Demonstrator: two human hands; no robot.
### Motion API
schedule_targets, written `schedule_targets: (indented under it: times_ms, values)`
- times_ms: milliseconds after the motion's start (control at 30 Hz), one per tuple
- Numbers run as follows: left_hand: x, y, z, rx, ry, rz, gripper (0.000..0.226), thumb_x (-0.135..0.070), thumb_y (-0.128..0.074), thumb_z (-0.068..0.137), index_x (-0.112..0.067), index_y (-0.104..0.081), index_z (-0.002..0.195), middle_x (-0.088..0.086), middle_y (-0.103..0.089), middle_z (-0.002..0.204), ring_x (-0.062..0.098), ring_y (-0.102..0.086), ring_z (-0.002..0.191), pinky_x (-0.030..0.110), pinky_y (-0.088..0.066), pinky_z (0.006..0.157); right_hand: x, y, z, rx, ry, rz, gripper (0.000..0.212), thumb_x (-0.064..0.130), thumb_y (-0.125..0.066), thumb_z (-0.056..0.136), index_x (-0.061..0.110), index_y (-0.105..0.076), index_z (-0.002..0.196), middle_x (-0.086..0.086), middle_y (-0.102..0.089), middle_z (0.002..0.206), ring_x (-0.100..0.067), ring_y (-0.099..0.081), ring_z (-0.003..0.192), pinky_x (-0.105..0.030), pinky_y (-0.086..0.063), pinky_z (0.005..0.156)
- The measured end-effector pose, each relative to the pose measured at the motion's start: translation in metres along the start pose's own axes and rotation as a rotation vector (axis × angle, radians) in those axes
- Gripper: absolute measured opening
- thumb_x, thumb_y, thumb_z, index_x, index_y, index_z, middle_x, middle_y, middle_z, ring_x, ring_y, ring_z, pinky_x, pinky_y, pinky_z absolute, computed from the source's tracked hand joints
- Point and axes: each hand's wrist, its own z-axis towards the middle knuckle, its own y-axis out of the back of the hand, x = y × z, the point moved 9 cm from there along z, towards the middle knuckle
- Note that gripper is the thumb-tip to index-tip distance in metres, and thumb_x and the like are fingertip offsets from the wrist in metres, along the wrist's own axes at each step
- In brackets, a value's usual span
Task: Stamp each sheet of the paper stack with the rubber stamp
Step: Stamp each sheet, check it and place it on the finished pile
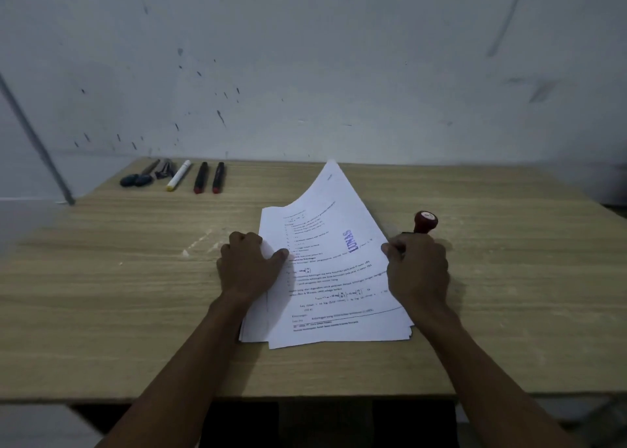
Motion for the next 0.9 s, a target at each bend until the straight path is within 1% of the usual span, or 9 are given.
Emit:
schedule_targets:
  times_ms: [100,233,300,367,467,633,733,800,900]
  values:
    - [0.004,0.0,0.003,0.025,0.048,-0.118,0.058,-0.053,-0.065,0.079,-0.009,-0.06,0.117,0.012,-0.055,0.124,0.033,-0.052,0.116,0.044,-0.042,0.099,0.001,0.001,0.002,-0.007,0.009,0.15,0.014,0.013,-0.064,0.092,0.008,-0.073,0.083,-0.003,-0.07,0.074,-0.022,-0.067,0.074,-0.037,-0.054,0.071]
    - [0.01,0.005,0.006,0.093,0.123,-0.565,0.057,-0.045,-0.066,0.085,0.003,-0.061,0.116,0.017,-0.066,0.112,0.034,-0.061,0.108,0.044,-0.048,0.091,0.008,0.017,0.004,-0.037,0.018,0.328,0.014,0.015,-0.068,0.09,0.006,-0.075,0.082,0.006,-0.063,0.067,-0.005,-0.06,0.064,-0.018,-0.043,0.064]
    - [0.006,0.007,0.005,0.162,0.154,-0.826,0.039,-0.037,-0.065,0.089,-0.002,-0.069,0.105,0.013,-0.072,0.106,0.031,-0.066,0.103,0.044,-0.051,0.09,0.013,0.025,0.005,-0.066,0.029,0.397,0.014,0.014,-0.071,0.087,0.005,-0.075,0.077,0.007,-0.061,0.064,-0.005,-0.059,0.063,-0.006,-0.038,0.058]
    - [0.001,0.008,0.003,0.233,0.224,-1.013,0.02,-0.024,-0.063,0.092,-0.006,-0.072,0.097,0.008,-0.075,0.099,0.027,-0.068,0.094,0.039,-0.052,0.083,0.017,0.03,0.007,-0.073,0.033,0.454,0.012,0.015,-0.073,0.086,0.008,-0.076,0.077,0.005,-0.064,0.068,-0.012,-0.063,0.07,-0.01,-0.041,0.061]
    - [0.0,0.013,0.003,0.223,0.346,-1.19,0.015,-0.008,-0.065,0.089,0.001,-0.069,0.099,0.013,-0.073,0.092,0.027,-0.067,0.08,0.033,-0.053,0.07,0.024,0.037,0.008,-0.055,0.045,0.531,0.006,0.016,-0.075,0.084,0.012,-0.077,0.079,0.012,-0.069,0.07,-0.001,-0.065,0.066,-0.017,-0.049,0.063]
    - [-0.014,0.033,0.01,0.095,0.315,-1.27,0.01,0.003,-0.073,0.077,0.0,-0.069,0.085,0.009,-0.074,0.075,0.021,-0.069,0.062,0.026,-0.057,0.056,0.024,0.066,0.015,-0.136,0.082,0.526,0.005,0.017,-0.079,0.081,0.013,-0.078,0.081,0.015,-0.068,0.07,-0.002,-0.066,0.066,-0.012,-0.049,0.063]
    - [-0.038,0.046,0.009,0.05,0.235,-1.255,0.011,0.003,-0.076,0.074,0.0,-0.067,0.078,0.009,-0.073,0.073,0.021,-0.069,0.06,0.026,-0.057,0.057,0.022,0.085,0.024,-0.201,0.107,0.439,0.008,0.018,-0.074,0.085,0.012,-0.078,0.088,0.015,-0.066,0.072,-0.004,-0.065,0.071,-0.025,-0.054,0.069]
    - [-0.057,0.053,0.007,0.03,0.183,-1.221,0.011,0.002,-0.078,0.073,0.0,-0.067,0.077,0.011,-0.073,0.075,0.023,-0.069,0.062,0.028,-0.058,0.058,0.02,0.098,0.03,-0.238,0.114,0.364,0.012,0.019,-0.069,0.089,0.011,-0.078,0.091,0.009,-0.069,0.077,-0.013,-0.067,0.076,-0.035,-0.055,0.073]
    - [-0.093,0.058,0.002,-0.001,0.085,-1.128,0.014,-0.004,-0.081,0.072,-0.001,-0.067,0.071,0.014,-0.071,0.074,0.025,-0.067,0.062,0.033,-0.057,0.06,0.013,0.123,0.039,-0.291,0.102,0.242,0.014,0.018,-0.064,0.093,0.009,-0.075,0.094,-0.003,-0.073,0.088,-0.022,-0.067,0.083,-0.032,-0.05,0.071]
